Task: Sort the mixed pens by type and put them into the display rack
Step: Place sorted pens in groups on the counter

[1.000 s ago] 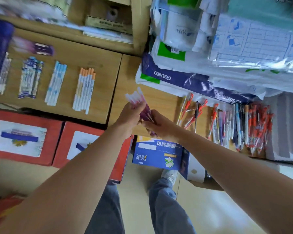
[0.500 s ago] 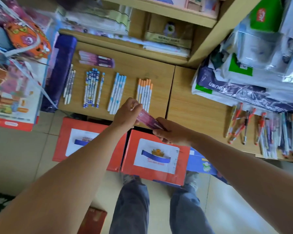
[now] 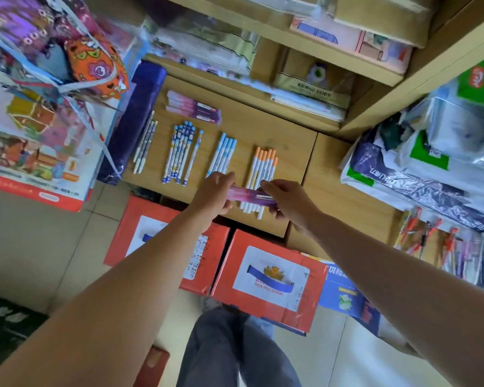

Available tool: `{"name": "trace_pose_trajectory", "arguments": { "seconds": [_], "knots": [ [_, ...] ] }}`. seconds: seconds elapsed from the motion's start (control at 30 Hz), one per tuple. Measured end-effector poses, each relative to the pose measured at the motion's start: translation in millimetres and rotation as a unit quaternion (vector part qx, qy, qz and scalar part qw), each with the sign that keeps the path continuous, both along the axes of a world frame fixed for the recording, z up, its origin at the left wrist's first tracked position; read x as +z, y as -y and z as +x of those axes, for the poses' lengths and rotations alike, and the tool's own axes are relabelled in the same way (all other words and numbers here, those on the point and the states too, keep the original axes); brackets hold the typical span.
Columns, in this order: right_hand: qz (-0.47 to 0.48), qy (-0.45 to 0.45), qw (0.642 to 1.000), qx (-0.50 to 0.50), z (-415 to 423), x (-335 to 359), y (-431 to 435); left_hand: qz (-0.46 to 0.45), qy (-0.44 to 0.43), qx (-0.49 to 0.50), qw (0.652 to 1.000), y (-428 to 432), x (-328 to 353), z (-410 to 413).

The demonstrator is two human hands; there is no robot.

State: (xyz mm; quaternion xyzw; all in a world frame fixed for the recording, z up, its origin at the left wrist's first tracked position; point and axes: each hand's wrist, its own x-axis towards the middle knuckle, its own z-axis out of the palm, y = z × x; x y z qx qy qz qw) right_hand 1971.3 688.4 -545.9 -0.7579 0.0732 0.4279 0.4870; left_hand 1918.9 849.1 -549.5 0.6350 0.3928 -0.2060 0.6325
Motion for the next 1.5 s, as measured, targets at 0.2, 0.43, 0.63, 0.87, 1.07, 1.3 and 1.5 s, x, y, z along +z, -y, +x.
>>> {"name": "trace_pose_trajectory", "arguments": {
  "seconds": [0.2, 0.43, 0.63, 0.87, 1.07, 1.3, 1.5],
  "knots": [
    [0.037, -0.050, 0.998, -0.018, 18.7, -3.7, -18.0, 0.043, 0.053, 0.015, 0.998, -21.6, -12.1, 9.1],
    [0.073, -0.073, 0.994, -0.025, 37.6, -14.7, -54.7, 0.047, 0.079, 0.032, 0.995, -61.3, -26.2, 31.3],
    [0.106, -0.057, 0.981, -0.152, 57.5, -29.6, -107.8, 0.061, 0.124, -0.026, 0.990, -119.0, -45.7, 64.8],
    [0.097, -0.028, 0.969, -0.227, 78.2, -47.7, -163.9, 0.035, 0.135, -0.064, 0.988, -182.9, -58.8, 102.3],
    [0.108, -0.005, 0.954, -0.281, 107.7, -66.8, -178.3, 0.260, 0.195, -0.209, 0.922, -203.2, -87.5, 128.0],
    [0.105, 0.046, 0.954, -0.277, 157.3, -95.5, -184.9, 0.377, 0.305, -0.294, 0.824, -217.1, -110.6, 155.3],
    [0.063, 0.079, 0.976, -0.195, 173.4, -122.0, -196.4, 0.395, 0.326, -0.347, 0.786, -229.4, -124.4, 169.2]
  ]
}}
